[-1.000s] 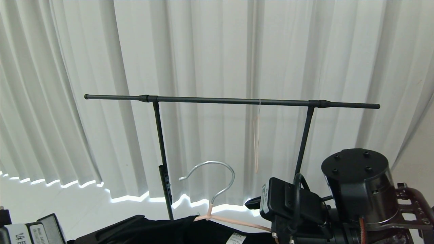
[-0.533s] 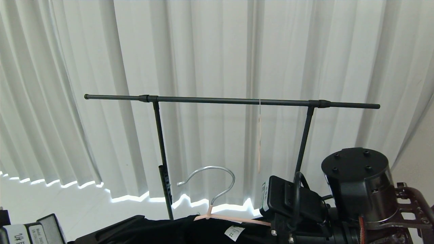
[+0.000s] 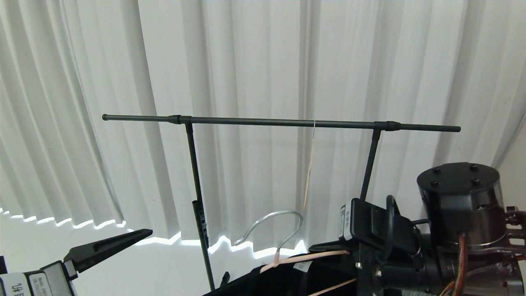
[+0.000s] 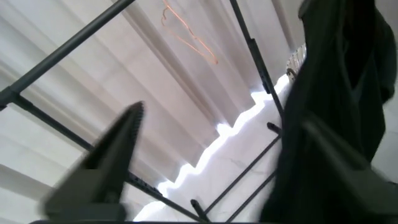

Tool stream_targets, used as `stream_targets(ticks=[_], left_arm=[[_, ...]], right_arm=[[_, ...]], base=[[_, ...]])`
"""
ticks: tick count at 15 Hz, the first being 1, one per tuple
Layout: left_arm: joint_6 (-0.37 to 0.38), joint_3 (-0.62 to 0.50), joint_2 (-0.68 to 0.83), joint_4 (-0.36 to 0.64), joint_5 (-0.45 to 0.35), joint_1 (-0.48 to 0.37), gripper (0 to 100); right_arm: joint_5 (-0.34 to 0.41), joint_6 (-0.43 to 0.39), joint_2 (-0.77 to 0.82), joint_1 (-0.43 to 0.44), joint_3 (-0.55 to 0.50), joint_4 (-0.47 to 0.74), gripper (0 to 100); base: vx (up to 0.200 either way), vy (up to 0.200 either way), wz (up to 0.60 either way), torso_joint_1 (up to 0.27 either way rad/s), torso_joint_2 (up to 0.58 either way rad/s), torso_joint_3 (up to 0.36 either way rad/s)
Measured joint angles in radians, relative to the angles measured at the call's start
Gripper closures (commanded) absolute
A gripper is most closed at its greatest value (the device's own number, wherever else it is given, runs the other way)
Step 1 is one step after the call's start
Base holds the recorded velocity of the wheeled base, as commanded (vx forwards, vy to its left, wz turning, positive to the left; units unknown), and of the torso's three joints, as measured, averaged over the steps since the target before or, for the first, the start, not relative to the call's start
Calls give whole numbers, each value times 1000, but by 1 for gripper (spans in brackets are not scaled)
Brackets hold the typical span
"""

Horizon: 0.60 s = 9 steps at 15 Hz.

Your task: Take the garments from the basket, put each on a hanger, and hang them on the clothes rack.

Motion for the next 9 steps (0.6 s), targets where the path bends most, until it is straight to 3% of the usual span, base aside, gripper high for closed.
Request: stream_targets(ticks=[4, 9], left_arm=[[3, 16, -36, 1, 0, 1, 0], [-3, 75, -54, 3, -5, 62, 0]], right_arm=[[1, -23, -52, -140, 16, 2, 100], [-1, -23, -78, -206, 11, 20, 100]], base=[[0, 0, 0, 0, 0, 0], [0, 0, 0, 0, 0, 0]])
